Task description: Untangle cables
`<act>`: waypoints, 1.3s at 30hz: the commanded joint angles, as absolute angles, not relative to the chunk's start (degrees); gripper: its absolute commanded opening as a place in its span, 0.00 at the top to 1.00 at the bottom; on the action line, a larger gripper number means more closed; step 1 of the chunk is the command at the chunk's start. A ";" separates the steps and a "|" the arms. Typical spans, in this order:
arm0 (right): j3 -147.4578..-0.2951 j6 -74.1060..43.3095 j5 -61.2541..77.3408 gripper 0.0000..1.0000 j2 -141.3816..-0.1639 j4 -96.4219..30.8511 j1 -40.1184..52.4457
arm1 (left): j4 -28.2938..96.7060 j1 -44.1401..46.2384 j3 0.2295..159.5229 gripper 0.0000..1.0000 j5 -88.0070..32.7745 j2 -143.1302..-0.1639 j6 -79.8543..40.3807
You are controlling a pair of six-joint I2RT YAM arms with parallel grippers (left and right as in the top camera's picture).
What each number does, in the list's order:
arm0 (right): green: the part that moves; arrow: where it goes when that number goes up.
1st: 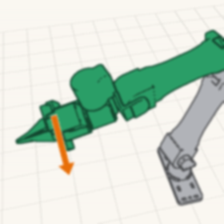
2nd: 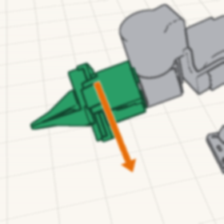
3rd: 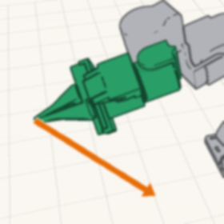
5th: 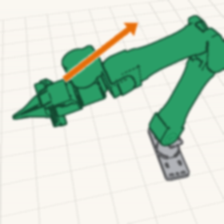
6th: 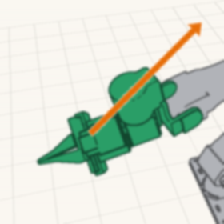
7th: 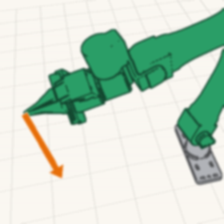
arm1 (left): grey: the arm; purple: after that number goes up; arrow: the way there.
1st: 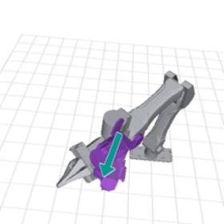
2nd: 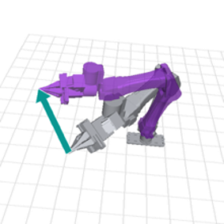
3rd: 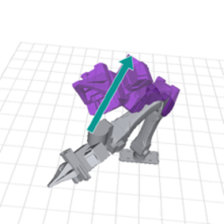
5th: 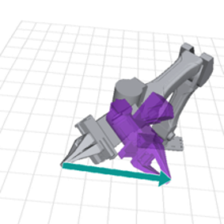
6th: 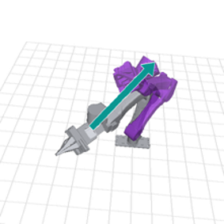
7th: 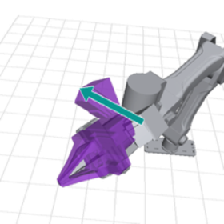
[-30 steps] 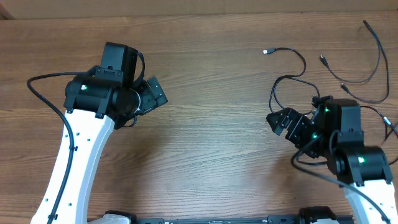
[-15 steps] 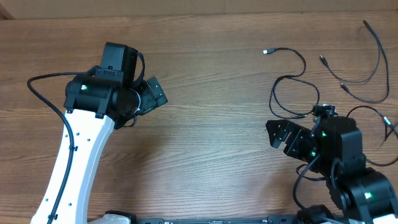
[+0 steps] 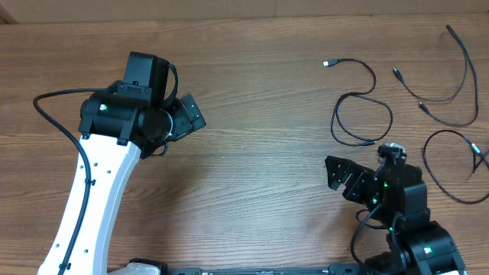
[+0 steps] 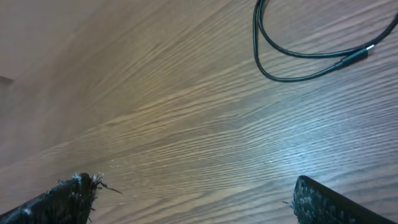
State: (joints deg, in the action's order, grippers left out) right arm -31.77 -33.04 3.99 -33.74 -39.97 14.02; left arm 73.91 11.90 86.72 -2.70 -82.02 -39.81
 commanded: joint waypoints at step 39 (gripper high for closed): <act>-9.56 -33.17 -1.48 0.00 -0.16 -9.98 4.80 | 73.89 11.92 86.89 0.00 -1.89 -82.08 -38.54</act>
